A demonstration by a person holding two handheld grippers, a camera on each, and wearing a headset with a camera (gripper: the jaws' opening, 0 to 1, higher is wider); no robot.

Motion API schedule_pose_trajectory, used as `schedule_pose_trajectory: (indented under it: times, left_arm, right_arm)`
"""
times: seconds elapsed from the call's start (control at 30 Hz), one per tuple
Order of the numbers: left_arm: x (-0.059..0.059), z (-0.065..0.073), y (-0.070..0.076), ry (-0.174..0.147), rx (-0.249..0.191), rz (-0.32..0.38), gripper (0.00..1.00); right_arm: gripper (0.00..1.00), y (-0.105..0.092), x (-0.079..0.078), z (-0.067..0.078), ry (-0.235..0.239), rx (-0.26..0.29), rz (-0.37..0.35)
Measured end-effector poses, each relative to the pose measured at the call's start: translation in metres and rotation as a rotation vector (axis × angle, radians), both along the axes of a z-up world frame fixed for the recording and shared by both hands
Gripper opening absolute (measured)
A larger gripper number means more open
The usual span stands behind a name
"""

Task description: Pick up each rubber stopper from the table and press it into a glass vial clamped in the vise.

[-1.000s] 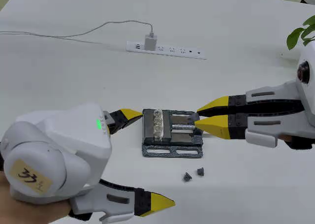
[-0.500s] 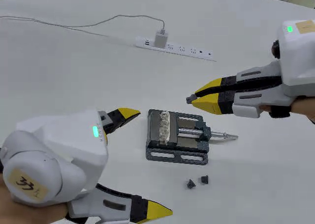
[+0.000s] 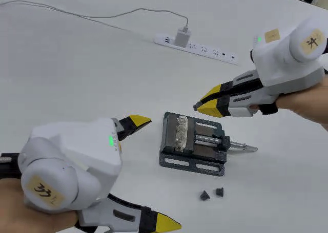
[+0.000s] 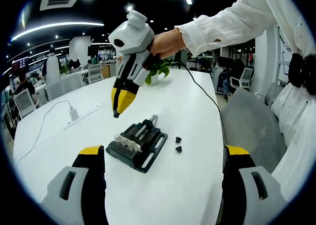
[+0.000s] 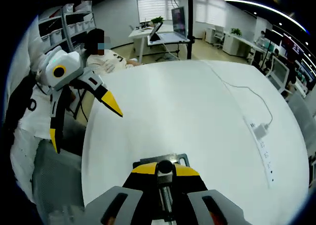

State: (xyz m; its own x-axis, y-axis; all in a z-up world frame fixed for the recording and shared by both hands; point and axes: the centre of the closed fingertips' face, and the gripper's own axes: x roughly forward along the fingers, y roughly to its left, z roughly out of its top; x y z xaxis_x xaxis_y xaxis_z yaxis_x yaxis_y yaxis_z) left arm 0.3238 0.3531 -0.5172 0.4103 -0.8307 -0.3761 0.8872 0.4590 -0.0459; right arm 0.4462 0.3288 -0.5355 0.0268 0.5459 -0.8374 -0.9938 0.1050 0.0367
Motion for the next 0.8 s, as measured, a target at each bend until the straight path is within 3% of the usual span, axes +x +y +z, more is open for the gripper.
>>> schedule_pose_trajectory:
  times: [0.37, 0.8]
  left_arm:
    - [-0.001, -0.006, 0.006, 0.017, -0.014, 0.021, 0.99]
    - [0.001, -0.009, 0.01, 0.016, -0.017, 0.03, 0.99]
  right_arm:
    - [0.05, 0.004, 0.013, -0.043, -0.003, -0.12, 0.074]
    - [0.05, 0.006, 0.016, -0.053, 0.0, -0.182, 0.115]
